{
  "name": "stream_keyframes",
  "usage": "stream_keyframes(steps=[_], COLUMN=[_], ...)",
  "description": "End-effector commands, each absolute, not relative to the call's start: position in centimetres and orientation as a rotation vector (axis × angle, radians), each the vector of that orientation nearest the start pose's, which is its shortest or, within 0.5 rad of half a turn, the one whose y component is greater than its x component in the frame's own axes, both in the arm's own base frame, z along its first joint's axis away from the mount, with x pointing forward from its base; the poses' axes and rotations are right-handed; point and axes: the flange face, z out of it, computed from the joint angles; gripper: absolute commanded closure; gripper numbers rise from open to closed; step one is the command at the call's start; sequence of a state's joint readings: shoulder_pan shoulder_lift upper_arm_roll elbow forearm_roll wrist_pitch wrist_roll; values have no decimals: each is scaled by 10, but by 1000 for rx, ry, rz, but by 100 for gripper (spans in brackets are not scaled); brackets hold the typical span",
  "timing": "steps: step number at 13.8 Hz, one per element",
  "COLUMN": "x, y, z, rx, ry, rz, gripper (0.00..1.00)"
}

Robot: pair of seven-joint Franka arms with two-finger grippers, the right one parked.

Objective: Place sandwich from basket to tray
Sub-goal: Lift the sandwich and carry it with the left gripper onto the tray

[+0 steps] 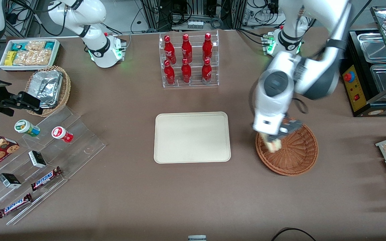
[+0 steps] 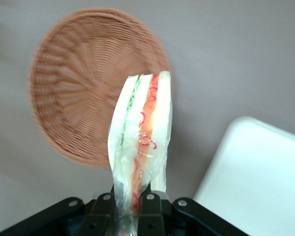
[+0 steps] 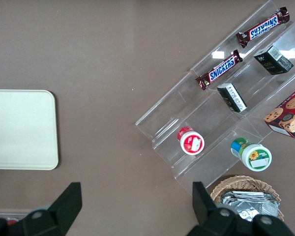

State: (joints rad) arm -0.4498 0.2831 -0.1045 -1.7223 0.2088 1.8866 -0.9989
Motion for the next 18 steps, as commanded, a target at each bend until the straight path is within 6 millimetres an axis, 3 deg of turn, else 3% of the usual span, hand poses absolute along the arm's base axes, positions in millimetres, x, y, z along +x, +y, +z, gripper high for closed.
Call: stream_keyframes(steps=[1,3,4,7,11,16,17,18], x=[530,516,512,495,483,478,478,480], y=[-398,-459,-479,-521,-552,-554,-553,-552], z=[384,360,345,316,275,240,240,243], rx=[-2922,-2963,-2981,-3064,-3110,-3083,-3082,-3084], ry=[-341,-221,-183,-105,-37,-28,-30,-27], rz=[-64,-85,-90,-131,-164,-123,-122,-126], gripper=[100,100,100,100,100,100,74,21])
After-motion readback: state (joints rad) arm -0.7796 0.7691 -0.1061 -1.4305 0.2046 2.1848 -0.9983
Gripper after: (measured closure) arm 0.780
